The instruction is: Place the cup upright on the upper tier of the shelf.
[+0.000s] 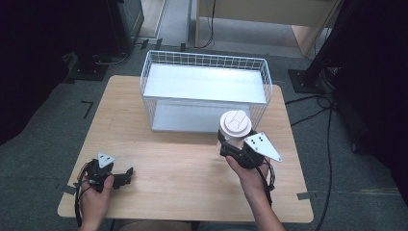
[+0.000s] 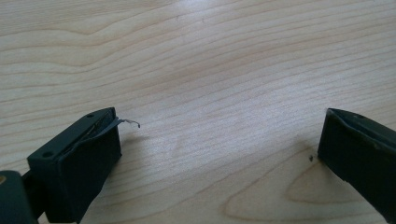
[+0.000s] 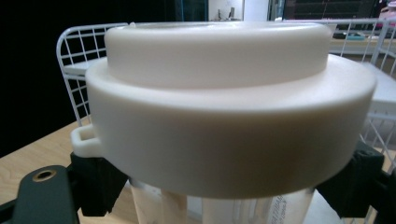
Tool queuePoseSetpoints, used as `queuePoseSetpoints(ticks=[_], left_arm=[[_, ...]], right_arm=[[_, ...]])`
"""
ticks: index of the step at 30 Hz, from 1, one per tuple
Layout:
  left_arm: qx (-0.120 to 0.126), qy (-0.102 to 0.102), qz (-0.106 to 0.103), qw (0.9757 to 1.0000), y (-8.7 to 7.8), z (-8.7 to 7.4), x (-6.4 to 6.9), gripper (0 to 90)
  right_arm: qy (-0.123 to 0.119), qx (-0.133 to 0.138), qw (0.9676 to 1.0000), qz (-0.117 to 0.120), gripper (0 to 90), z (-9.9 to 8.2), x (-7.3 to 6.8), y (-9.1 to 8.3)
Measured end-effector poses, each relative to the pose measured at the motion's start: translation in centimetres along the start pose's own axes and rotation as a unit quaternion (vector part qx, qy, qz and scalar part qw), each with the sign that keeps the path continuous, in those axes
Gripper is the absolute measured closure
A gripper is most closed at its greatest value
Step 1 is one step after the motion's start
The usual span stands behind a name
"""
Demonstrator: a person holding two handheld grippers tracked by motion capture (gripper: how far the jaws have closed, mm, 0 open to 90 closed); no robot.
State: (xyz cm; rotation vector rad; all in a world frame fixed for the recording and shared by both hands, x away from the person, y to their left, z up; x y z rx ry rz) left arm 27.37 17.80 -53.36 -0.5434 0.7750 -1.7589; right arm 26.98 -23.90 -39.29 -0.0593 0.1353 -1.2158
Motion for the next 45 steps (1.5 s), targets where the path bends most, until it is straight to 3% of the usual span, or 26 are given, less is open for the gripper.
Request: queuePoseSetpoints(ticks=[18,29,45], left_arm=[[0.0,0.0,0.0,1.0,0.0,0.0,0.0,0.0],[0.0,0.0,0.0,1.0,0.0,0.0,0.0,0.0],[0.0,0.0,0.0,1.0,0.0,0.0,0.0,0.0]], right_arm=[[-0.022,0.049,0.9985,-0.005,15.5,4.9,-0.6,0.7],[-0.029,0.079,0.9961,-0.024,15.5,7.4,-0.1,1.1],[-0.033,0.102,0.9931,-0.046,15.5,10.9,0.6,3.5]])
Point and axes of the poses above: each handheld gripper's, and its own axes: y roughly forward along the jaws, z roughly out of its top, x roughly to its right, the point moved 2 cm from there along y, roughly forward along the jaws
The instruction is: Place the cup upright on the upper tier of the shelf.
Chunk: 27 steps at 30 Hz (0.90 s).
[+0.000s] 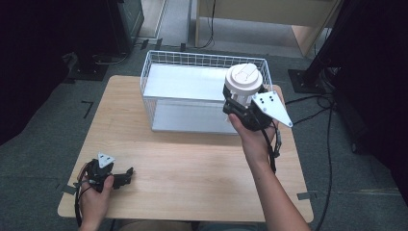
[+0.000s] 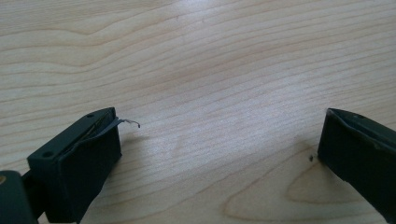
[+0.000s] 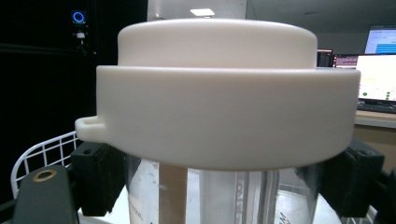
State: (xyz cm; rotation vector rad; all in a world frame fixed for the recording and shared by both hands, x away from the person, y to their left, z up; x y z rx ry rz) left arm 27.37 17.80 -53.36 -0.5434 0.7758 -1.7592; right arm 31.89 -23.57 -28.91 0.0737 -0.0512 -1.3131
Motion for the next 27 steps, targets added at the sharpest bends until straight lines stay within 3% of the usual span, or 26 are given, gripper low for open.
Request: queuePoseSetpoints(ticks=[11,27], left_arm=[[0.0,0.0,0.0,1.0,0.0,0.0,0.0,0.0],[0.0,-0.001,0.0,1.0,0.0,0.0,0.0,0.0]], right_arm=[[0.006,-0.003,0.9999,-0.012,15.5,0.3,0.3,2.9],[0.008,-0.016,0.9985,-0.051,15.5,-0.5,1.3,7.9]])
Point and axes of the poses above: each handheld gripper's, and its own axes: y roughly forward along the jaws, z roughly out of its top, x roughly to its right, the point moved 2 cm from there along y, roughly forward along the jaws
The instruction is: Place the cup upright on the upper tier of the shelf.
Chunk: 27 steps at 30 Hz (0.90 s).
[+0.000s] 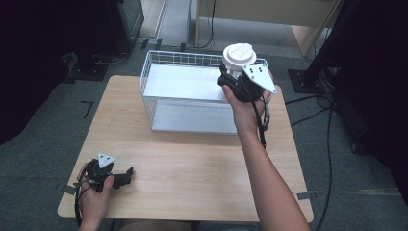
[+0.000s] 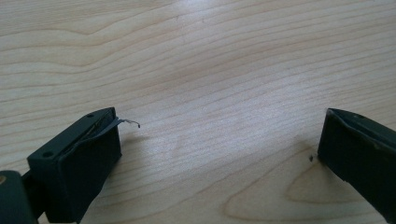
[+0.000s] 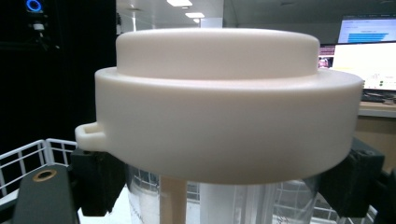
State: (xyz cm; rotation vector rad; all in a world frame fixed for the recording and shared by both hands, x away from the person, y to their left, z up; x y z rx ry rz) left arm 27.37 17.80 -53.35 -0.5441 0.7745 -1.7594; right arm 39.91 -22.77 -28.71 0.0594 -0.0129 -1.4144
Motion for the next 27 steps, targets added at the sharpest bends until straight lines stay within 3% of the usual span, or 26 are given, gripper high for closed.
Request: queuePoseSetpoints(ticks=[4,10,17,23,27], left_arm=[[0.0,0.0,0.0,1.0,0.0,0.0,0.0,0.0],[0.0,0.0,0.0,1.0,0.0,0.0,0.0,0.0],[0.0,0.0,0.0,1.0,0.0,0.0,0.0,0.0],[0.0,0.0,0.0,1.0,0.0,0.0,0.0,0.0],[0.0,0.0,0.0,1.0,0.0,0.0,0.0,0.0]], right_arm=[[0.002,-0.004,0.9999,-0.01,15.5,0.0,0.0,1.3],[-0.015,-0.007,0.9995,-0.026,15.5,0.0,-0.3,3.4],[0.004,-0.005,0.9992,-0.04,15.5,-0.3,-0.1,4.7],[0.001,-0.008,0.9996,-0.028,13.2,-0.4,0.1,4.5],[0.003,-0.029,0.9995,-0.013,1.8,-0.7,0.3,4.4]])
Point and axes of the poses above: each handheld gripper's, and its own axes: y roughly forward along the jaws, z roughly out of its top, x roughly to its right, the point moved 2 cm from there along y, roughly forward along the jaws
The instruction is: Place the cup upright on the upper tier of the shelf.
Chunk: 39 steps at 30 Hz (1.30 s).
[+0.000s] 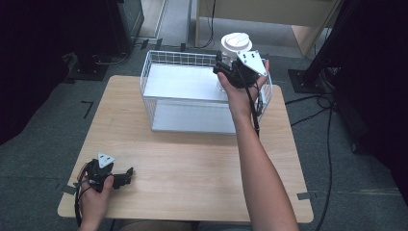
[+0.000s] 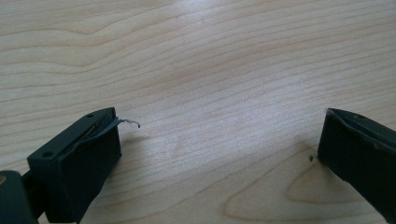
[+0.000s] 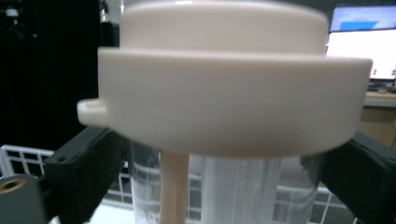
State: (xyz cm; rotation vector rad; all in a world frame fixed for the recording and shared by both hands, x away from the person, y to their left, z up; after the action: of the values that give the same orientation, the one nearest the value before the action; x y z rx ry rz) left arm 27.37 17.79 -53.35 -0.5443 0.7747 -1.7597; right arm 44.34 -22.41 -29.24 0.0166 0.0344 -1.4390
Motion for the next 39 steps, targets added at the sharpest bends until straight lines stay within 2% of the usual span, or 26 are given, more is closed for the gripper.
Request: queuePoseSetpoints(ticks=[3,14,28,39], left_arm=[[0.001,0.001,-0.002,1.0,0.0,0.0,0.0,0.0],[0.0,0.001,-0.002,1.0,0.0,0.0,0.0,0.0],[0.0,0.001,-0.002,1.0,0.0,0.0,0.0,0.0],[0.0,0.002,-0.002,1.0,0.0,0.0,0.0,0.0]], right_arm=[[0.006,-0.007,0.9999,0.008,0.3,-0.6,0.4,-0.5],[-0.002,-0.019,0.9997,0.012,0.3,-3.1,1.9,-2.8],[-0.01,-0.022,0.9991,0.036,0.3,-5.6,2.2,-6.7],[-0.029,-0.024,0.9986,0.036,0.3,-7.8,2.8,-9.7]])
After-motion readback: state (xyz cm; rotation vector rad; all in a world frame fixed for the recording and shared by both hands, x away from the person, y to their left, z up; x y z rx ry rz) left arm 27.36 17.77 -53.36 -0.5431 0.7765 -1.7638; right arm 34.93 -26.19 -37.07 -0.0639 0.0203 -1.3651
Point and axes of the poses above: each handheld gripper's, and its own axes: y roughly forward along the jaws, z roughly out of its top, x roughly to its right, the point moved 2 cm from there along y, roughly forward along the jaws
